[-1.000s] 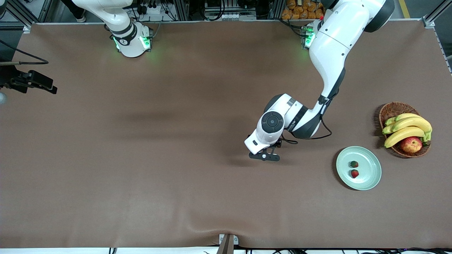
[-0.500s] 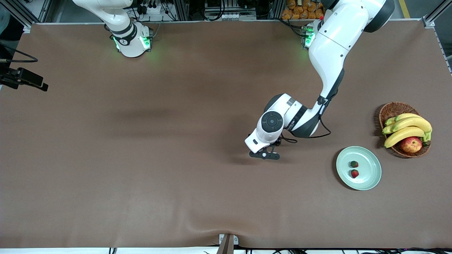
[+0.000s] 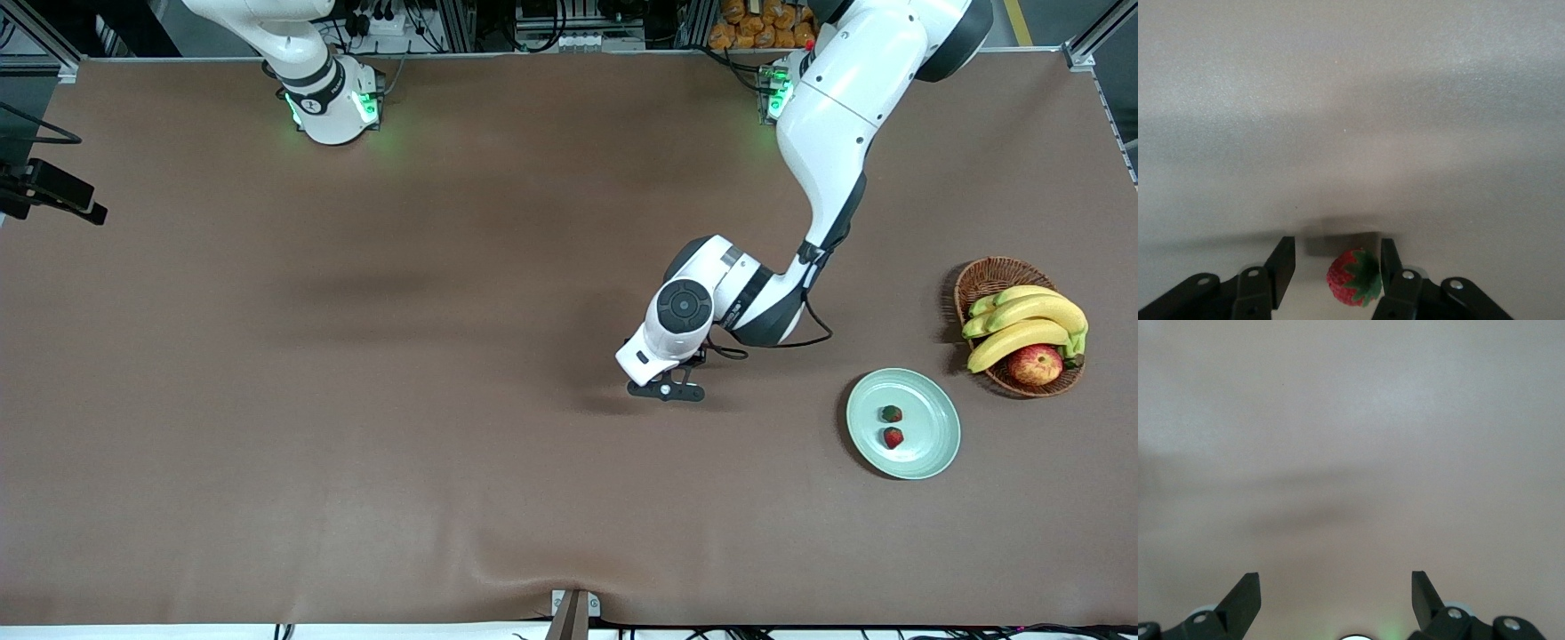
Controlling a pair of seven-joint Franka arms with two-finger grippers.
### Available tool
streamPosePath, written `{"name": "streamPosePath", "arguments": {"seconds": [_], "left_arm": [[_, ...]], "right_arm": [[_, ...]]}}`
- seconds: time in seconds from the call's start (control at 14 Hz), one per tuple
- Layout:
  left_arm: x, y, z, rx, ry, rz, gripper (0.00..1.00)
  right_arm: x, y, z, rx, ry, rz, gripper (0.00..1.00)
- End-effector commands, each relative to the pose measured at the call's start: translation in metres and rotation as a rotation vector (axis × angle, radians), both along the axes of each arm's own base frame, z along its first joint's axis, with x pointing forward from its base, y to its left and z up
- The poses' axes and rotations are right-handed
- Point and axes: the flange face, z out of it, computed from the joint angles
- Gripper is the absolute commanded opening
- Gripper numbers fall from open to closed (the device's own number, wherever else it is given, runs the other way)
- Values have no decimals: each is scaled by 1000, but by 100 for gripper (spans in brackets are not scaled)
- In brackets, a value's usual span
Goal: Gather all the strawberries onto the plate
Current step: 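Close the left gripper on the third strawberry and lift it, then carry the strawberry over the green plate and release it with the left gripper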
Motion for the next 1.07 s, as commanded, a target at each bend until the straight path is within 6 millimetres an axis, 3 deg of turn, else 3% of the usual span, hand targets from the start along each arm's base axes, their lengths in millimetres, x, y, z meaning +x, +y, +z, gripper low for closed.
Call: {"name": "streamPosePath", "arguments": {"seconds": [0.0, 0.29, 0.57, 0.79, 1.0], "left_arm": [[-3, -2, 3, 2, -10, 22, 47], [-4, -3, 3, 4, -10, 41, 18], [0, -3, 11, -3, -23, 38, 5], [22, 22, 37, 9, -23, -2, 2], [52, 61, 59, 23, -10, -49, 0]], "right_arm": [[-2, 4, 4, -23, -3, -2, 100], [-1, 9, 2, -22, -2, 5, 100], [1, 12, -3, -21, 9, 12, 100], [1, 17, -4, -21, 13, 21, 100], [1, 19, -5, -21, 18, 23, 100]]}}
